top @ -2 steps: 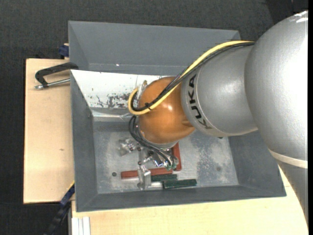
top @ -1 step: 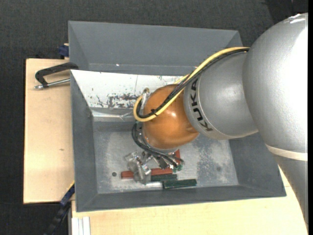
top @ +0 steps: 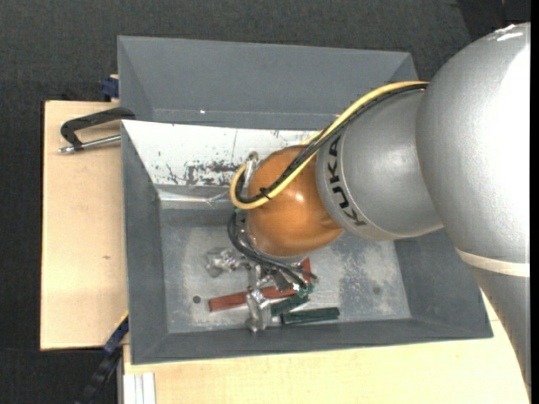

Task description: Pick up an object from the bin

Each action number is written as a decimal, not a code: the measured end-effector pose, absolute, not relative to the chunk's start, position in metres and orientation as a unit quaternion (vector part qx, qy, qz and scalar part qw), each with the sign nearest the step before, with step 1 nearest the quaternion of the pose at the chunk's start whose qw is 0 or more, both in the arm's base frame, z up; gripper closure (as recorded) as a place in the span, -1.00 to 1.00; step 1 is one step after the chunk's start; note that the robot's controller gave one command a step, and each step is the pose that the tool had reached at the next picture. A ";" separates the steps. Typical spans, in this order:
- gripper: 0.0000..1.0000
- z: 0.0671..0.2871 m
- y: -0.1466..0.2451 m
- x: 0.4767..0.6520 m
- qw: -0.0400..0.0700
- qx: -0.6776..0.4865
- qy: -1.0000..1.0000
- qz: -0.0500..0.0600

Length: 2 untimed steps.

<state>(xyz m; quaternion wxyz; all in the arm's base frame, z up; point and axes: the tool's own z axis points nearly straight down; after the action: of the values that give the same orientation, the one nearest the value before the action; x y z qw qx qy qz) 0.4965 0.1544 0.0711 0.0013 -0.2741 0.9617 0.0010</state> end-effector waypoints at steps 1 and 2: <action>1.00 0.071 0.154 0.496 0.001 -0.274 0.962 0.001; 1.00 0.071 0.154 0.496 0.000 -0.274 0.962 0.001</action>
Offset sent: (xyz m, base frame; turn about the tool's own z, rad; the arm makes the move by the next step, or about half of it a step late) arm 0.0000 0.0000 0.0000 0.0000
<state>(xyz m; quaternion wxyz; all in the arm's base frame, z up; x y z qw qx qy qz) 0.4961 0.1540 0.0706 0.0005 -0.2742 0.9617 0.0009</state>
